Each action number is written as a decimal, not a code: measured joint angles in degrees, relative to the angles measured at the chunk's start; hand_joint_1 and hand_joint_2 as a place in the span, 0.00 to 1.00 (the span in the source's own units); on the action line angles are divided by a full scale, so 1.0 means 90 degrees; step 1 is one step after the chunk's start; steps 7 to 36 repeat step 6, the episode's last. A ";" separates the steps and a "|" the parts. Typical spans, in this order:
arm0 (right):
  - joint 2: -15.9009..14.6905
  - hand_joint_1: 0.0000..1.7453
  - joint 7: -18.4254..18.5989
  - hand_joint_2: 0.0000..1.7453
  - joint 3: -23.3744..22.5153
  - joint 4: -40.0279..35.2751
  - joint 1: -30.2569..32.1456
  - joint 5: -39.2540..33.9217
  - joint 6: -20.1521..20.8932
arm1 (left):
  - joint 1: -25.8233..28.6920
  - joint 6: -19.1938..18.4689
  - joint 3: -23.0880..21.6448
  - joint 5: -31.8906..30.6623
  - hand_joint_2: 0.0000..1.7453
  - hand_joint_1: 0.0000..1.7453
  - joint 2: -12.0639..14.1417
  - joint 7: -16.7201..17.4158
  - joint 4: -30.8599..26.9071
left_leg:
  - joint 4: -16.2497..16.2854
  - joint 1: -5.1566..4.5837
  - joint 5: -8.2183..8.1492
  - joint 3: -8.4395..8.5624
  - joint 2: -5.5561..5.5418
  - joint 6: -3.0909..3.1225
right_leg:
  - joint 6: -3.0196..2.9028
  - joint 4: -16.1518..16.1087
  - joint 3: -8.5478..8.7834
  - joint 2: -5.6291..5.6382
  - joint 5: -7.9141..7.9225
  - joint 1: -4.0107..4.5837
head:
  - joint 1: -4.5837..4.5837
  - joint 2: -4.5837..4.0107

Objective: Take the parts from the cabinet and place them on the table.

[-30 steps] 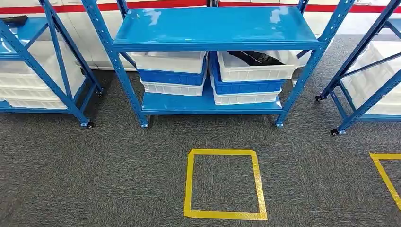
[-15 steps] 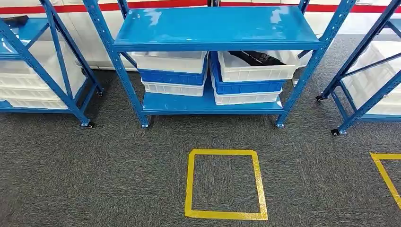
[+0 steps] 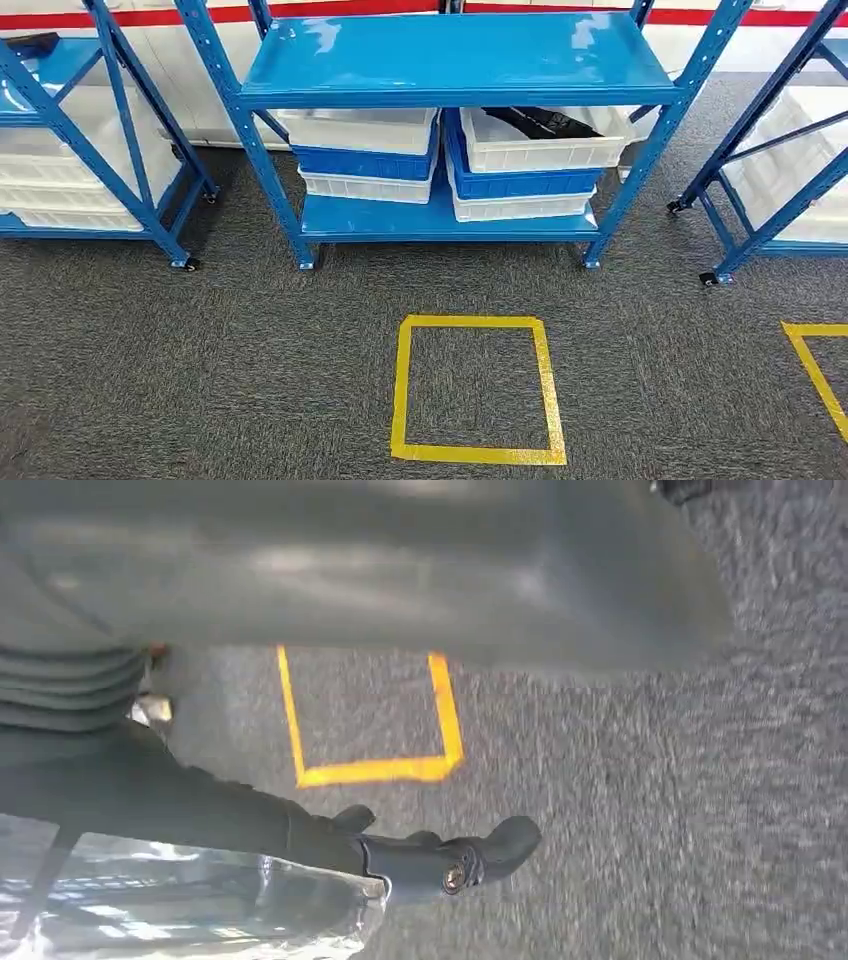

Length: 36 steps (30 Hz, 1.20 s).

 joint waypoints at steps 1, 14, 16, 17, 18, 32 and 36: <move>-0.0007 0.00 -0.0042 0.00 0.0017 -0.0022 0.0019 -0.0081 0.0066 | 0.0033 -0.0062 -0.0160 0.0120 0.00 0.00 0.0020 0.0020 -0.0027 | 0.0000 0.0000 0.0000 0.0001 0.0000 0.0000 | 0.0000 0.0000 -0.0001 0.0000 0.0000 0.0000 | -0.0002 0.0000; -0.0032 0.00 -0.0194 0.00 0.0104 -0.0153 0.0119 -0.0544 0.0408 | 0.0188 -0.0406 -0.1011 0.0765 0.00 0.00 0.0119 0.0100 -0.0148 | 0.0000 0.0000 0.0000 -0.0002 0.0000 0.0000 | 0.0000 0.0000 -0.0004 0.0000 0.0000 0.0000 | -0.0002 0.0000; -0.0032 0.00 -0.0194 0.00 0.0104 -0.0153 0.0119 -0.0544 0.0408 | 0.0188 -0.0406 -0.1011 0.0765 0.00 0.00 0.0119 0.0100 -0.0148 | 0.0000 0.0000 0.0000 -0.0002 0.0000 0.0000 | 0.0000 0.0000 -0.0004 0.0000 0.0000 0.0000 | -0.0002 0.0000; -0.0032 0.00 -0.0194 0.00 0.0104 -0.0153 0.0119 -0.0544 0.0408 | 0.0188 -0.0406 -0.1011 0.0765 0.00 0.00 0.0119 0.0100 -0.0148 | 0.0000 0.0000 0.0000 -0.0002 0.0000 0.0000 | 0.0000 0.0000 -0.0004 0.0000 0.0000 0.0000 | -0.0002 0.0000; -0.0032 0.00 -0.0194 0.00 0.0104 -0.0153 0.0119 -0.0544 0.0408 | 0.0188 -0.0406 -0.1011 0.0765 0.00 0.00 0.0119 0.0100 -0.0148 | 0.0000 0.0000 0.0000 -0.0002 0.0000 0.0000 | 0.0000 0.0000 -0.0004 0.0000 0.0000 0.0000 | -0.0002 0.0000; -0.0032 0.00 -0.0194 0.00 0.0104 -0.0153 0.0119 -0.0544 0.0408 | 0.0188 -0.0406 -0.1011 0.0765 0.00 0.00 0.0119 0.0100 -0.0148 | 0.0000 0.0000 0.0000 -0.0002 0.0000 0.0000 | 0.0000 0.0000 -0.0004 0.0000 0.0000 0.0000 | -0.0002 0.0000; -0.0032 0.00 -0.0194 0.00 0.0104 -0.0153 0.0119 -0.0544 0.0408 | 0.0188 -0.0406 -0.1011 0.0765 0.00 0.00 0.0119 0.0100 -0.0148 | 0.0000 0.0000 0.0000 -0.0002 0.0000 0.0000 | 0.0000 0.0000 -0.0004 0.0000 0.0000 0.0000 | -0.0002 0.0000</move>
